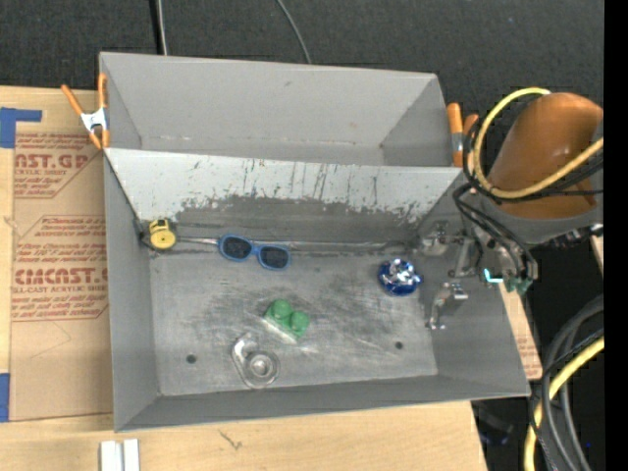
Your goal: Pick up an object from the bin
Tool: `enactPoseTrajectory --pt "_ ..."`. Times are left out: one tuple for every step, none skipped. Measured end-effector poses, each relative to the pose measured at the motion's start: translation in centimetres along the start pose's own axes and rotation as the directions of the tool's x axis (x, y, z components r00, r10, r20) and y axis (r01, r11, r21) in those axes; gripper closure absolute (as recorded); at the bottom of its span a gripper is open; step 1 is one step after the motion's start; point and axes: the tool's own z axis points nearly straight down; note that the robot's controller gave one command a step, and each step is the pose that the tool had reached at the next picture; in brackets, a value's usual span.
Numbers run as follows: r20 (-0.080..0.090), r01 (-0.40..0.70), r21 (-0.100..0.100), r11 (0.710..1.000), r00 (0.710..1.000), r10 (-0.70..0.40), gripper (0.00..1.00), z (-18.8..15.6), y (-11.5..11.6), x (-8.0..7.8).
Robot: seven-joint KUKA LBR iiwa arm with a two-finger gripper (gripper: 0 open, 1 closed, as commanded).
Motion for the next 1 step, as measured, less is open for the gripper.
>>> enactPoseTrajectory --pt "0.018 -0.119 -0.001 0.993 0.993 0.119 0.00 12.68 -2.65 -5.98"
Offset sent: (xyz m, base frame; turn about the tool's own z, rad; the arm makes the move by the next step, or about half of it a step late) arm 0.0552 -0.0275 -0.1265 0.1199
